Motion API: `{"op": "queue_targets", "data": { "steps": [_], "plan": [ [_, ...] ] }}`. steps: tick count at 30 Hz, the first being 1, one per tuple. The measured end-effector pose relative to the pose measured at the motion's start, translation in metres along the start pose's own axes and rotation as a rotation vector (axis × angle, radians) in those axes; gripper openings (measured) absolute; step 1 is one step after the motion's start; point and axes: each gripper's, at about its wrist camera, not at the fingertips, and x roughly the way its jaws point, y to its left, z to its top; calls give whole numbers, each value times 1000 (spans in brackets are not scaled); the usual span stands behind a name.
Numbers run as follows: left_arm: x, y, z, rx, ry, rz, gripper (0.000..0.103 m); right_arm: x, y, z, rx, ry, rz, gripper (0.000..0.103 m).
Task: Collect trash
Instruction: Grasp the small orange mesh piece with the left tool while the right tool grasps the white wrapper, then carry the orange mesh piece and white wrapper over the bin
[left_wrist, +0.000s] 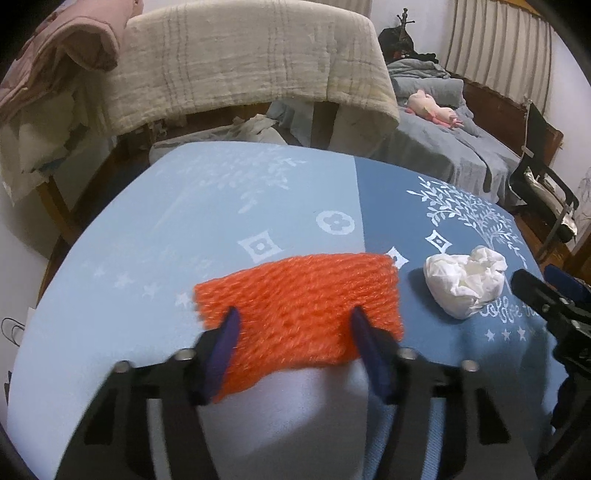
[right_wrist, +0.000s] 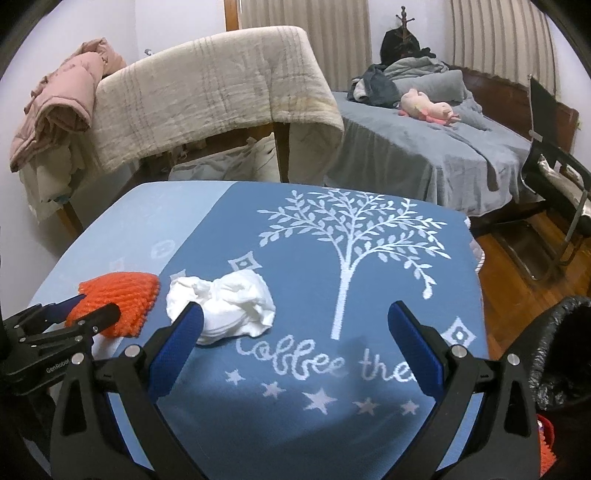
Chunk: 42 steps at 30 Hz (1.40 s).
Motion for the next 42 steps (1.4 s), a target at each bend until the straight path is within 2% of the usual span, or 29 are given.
{"op": "queue_targets", "data": {
  "steps": [3,6,11,16,23,24,25,30,34,42],
  "plan": [
    [-1,-3,0,13,-3,-21,31,5,4,1,-2,8,8,97],
    [-2,-8,0,32,-7,-39,22,9,9,2,-8,18,20,97],
    [-7,-1,1,-2,-33,-57,20,17,16,5,-16,38,37,97],
    [-16,6,4,-1,-74,-10,20,26,21,8,-11,54,49,97],
    [-19,16,8,0,-86,28,20,38,33,9,-29,91,64,97],
    [-19,16,8,1,-86,30,20,39,35,9,-36,98,71,93],
    [-19,17,8,-1,-85,33,20,40,36,8,-42,101,82,81],
    [-23,18,6,-7,-85,36,20,38,42,6,-67,119,162,50],
    [-31,14,7,7,-100,34,20,30,43,6,-63,110,177,35],
    [-50,2,9,18,-133,19,20,-2,29,13,-33,59,176,31]
  ]
}}
